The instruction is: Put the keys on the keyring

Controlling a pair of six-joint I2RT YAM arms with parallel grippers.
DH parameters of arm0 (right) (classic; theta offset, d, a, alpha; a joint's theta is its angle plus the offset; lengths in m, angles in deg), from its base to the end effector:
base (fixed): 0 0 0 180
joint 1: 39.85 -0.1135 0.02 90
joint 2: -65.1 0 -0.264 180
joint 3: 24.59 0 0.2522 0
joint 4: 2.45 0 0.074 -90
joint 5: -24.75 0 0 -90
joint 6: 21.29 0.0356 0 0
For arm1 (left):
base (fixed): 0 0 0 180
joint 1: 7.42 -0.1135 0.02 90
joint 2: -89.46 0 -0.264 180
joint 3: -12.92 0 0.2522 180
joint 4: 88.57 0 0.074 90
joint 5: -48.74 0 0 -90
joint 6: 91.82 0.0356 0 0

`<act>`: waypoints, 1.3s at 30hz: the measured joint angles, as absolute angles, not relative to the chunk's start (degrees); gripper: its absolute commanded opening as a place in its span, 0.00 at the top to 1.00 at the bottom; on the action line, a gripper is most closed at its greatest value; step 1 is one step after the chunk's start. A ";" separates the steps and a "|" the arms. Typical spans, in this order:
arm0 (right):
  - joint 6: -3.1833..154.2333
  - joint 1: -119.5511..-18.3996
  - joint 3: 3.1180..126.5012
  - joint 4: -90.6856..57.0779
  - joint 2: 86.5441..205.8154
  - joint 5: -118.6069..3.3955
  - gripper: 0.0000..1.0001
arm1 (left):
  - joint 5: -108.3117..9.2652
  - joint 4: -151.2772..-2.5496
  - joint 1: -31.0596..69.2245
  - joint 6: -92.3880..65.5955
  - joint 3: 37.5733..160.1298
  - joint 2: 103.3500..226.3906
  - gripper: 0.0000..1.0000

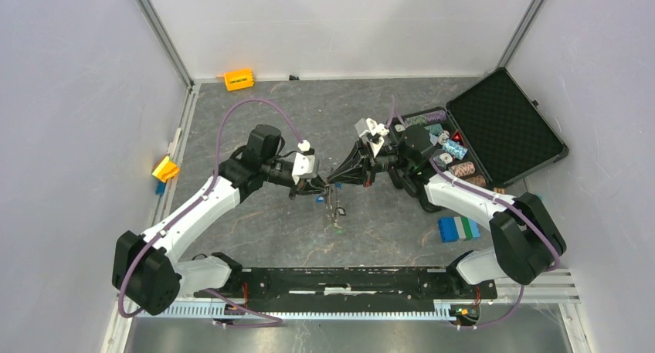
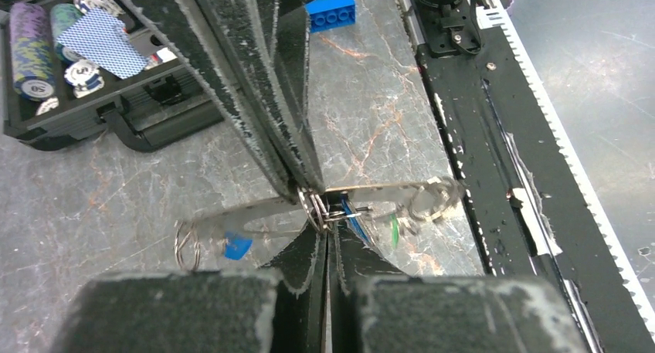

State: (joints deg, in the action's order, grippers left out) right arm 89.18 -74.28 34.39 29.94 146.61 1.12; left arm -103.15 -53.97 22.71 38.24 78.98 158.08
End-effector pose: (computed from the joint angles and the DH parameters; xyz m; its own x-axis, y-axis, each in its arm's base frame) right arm 0.2298 0.1971 0.2931 -0.2073 0.0279 -0.9779 -0.9592 -0.2022 0.1976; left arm 0.1988 -0.1517 0.2932 0.1436 0.2672 -0.9529 0.9826 -0.1533 0.1051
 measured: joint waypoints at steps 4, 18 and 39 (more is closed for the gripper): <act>88.35 -74.28 34.89 28.81 146.61 1.08 1.00 | -102.93 -55.19 23.32 37.43 78.21 158.08 0.98; 81.94 -74.24 35.72 22.82 145.54 -0.01 1.00 | -96.37 -56.00 23.59 35.74 77.16 154.46 0.61; 78.21 -74.35 35.87 16.28 145.39 -0.28 1.00 | -89.97 -41.73 23.46 45.38 86.69 154.08 0.73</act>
State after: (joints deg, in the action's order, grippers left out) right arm 78.21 -74.35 35.87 16.28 145.39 -0.28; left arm -89.97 -41.73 23.46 45.38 86.69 154.08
